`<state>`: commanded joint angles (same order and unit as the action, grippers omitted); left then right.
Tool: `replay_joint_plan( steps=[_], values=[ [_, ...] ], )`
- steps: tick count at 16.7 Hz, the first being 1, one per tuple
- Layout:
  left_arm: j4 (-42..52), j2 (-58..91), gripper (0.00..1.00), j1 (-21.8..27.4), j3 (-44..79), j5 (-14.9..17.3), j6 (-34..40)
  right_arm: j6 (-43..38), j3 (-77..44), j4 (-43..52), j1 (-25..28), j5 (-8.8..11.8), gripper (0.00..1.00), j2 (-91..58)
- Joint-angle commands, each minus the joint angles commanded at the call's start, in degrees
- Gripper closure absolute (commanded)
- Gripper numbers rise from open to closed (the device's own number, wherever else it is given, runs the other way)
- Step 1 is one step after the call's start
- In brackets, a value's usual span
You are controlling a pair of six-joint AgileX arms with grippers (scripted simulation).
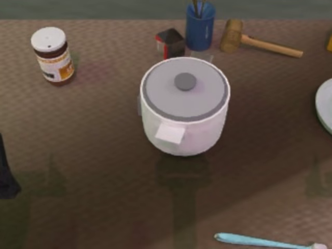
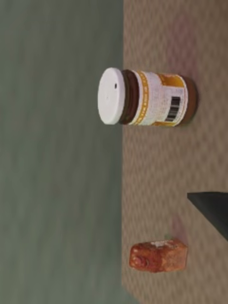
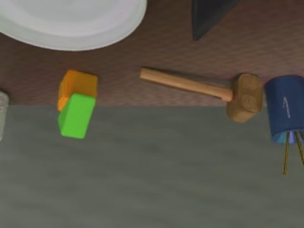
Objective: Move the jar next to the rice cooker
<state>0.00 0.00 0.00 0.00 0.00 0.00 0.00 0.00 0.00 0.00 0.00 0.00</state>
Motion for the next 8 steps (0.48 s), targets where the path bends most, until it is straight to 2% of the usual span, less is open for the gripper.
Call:
replay_joint_plan(
  steps=[4, 8],
  values=[
    [1.3, 1.5, 0.0, 0.1, 1.1, 0.4, -0.3, 0.0, 0.0, 0.0, 0.0, 0.0, 0.0, 0.0],
    [9.2, 11.3, 0.0, 0.8, 9.2, 2.8, -2.0, 0.0, 0.0, 0.0, 0.0, 0.0, 0.0, 0.0]
  ],
)
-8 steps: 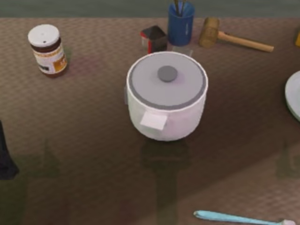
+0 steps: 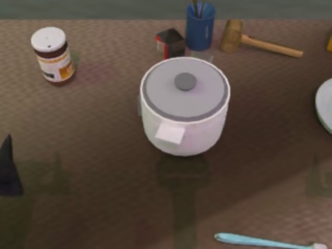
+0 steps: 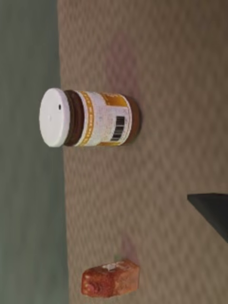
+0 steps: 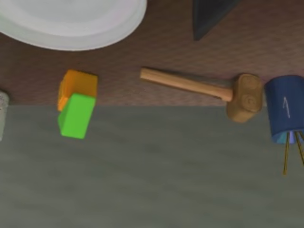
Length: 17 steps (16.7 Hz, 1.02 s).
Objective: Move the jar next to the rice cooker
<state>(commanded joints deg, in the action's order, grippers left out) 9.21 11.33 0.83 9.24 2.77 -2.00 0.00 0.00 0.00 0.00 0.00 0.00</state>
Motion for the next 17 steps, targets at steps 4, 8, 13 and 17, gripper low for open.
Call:
replay_joint_plan(
  steps=[4, 8, 13, 17],
  values=[
    [10.9, 15.9, 0.0, 1.2, 15.6, 3.6, -3.3, 0.0, 0.0, 0.0, 0.0, 0.0, 0.0, 0.0],
    [21.2, 34.4, 0.0, 2.3, 37.8, 7.1, -8.0, 0.0, 0.0, 0.0, 0.0, 0.0, 0.0, 0.0],
    [31.1, 58.4, 0.0, 2.9, 71.2, 9.8, -15.0, 0.0, 0.0, 0.0, 0.0, 0.0, 0.0, 0.0],
    [37.8, 77.8, 0.0, 2.7, 97.1, 10.5, -20.4, 0.0, 0.0, 0.0, 0.0, 0.0, 0.0, 0.0]
  ],
)
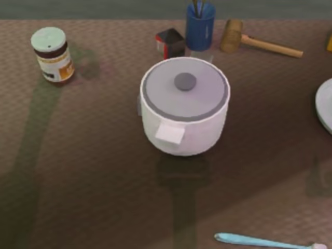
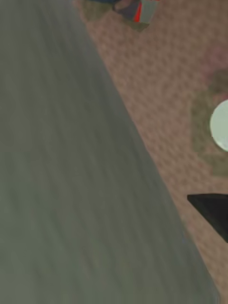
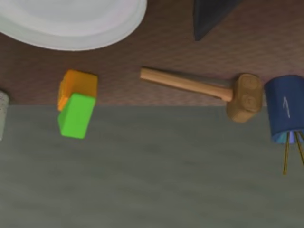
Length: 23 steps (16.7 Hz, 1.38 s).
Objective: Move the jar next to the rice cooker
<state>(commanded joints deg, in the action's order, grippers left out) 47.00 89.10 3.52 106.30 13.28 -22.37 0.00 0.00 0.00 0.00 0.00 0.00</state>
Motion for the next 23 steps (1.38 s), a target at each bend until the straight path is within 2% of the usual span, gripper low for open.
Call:
replay_joint_plan(
  steps=[5, 9, 15, 23],
  values=[
    [9.5, 24.0, 0.0, -0.9, 25.1, -0.8, -4.8, 0.0, 0.0, 0.0, 0.0, 0.0, 0.0, 0.0],
    [18.3, 41.7, 0.0, -1.9, 36.8, -2.2, -6.8, 0.0, 0.0, 0.0, 0.0, 0.0, 0.0, 0.0],
    [28.0, 57.8, 0.0, -3.1, 42.0, -4.0, -7.5, 0.0, 0.0, 0.0, 0.0, 0.0, 0.0, 0.0],
    [27.6, 59.2, 0.0, -2.8, 41.4, -4.1, -7.3, 0.0, 0.0, 0.0, 0.0, 0.0, 0.0, 0.0]
  ],
)
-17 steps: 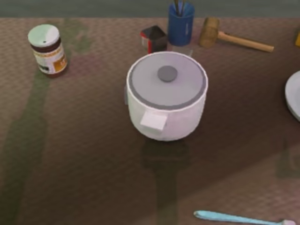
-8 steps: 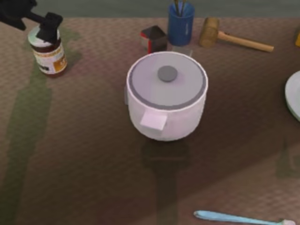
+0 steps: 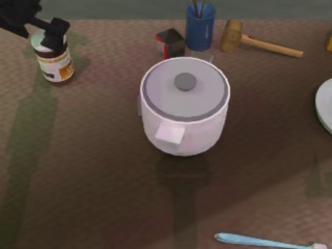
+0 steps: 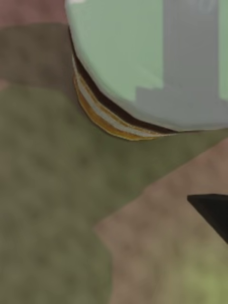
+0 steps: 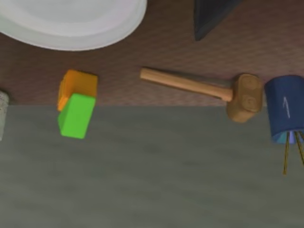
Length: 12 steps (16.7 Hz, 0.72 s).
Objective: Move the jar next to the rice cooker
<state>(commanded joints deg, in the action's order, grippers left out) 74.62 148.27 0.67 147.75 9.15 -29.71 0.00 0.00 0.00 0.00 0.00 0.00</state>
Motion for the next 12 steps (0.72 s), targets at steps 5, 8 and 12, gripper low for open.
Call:
replay_joint_plan(
  steps=[5, 8, 12],
  values=[
    [-6.1, 1.7, 0.0, 0.4, -4.3, -0.1, 0.5, 0.0, 0.0, 0.0, 0.0, 0.0, 0.0, 0.0],
    [-7.8, 2.1, 0.0, 0.5, -5.5, -0.2, 0.6, 0.0, 0.0, 0.0, 0.0, 0.0, 0.0, 0.0],
    [-7.8, 2.1, 0.08, 0.5, -5.5, -0.2, 0.6, 0.0, 0.0, 0.0, 0.0, 0.0, 0.0, 0.0]
  ],
)
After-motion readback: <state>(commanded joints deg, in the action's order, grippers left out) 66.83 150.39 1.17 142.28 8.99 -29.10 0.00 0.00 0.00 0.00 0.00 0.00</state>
